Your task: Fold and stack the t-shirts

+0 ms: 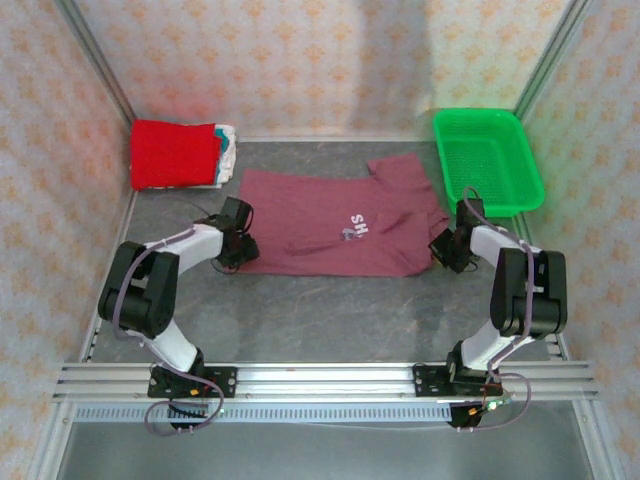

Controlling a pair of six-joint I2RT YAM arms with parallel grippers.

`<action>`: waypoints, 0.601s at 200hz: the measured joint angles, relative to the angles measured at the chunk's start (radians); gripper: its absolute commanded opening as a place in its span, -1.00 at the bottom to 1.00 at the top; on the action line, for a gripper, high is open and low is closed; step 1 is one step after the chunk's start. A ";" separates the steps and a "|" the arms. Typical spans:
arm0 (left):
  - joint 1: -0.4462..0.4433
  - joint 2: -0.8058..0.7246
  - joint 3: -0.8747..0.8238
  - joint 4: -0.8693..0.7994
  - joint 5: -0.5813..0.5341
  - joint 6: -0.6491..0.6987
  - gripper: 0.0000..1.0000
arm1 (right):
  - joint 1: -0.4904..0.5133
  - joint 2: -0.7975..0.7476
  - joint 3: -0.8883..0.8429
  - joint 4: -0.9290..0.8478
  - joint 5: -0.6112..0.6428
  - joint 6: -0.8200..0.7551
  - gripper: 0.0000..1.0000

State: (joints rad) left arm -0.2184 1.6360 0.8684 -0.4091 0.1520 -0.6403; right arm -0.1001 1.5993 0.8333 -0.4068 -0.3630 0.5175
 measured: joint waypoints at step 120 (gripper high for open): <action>-0.074 -0.164 0.112 -0.195 -0.086 -0.014 -0.21 | 0.105 -0.288 0.111 -0.119 0.055 -0.079 -0.84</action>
State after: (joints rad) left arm -0.2928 1.4723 0.9806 -0.6041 0.0662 -0.6540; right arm 0.0051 1.3113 0.9443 -0.5259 -0.3080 0.4381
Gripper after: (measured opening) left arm 0.400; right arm 0.168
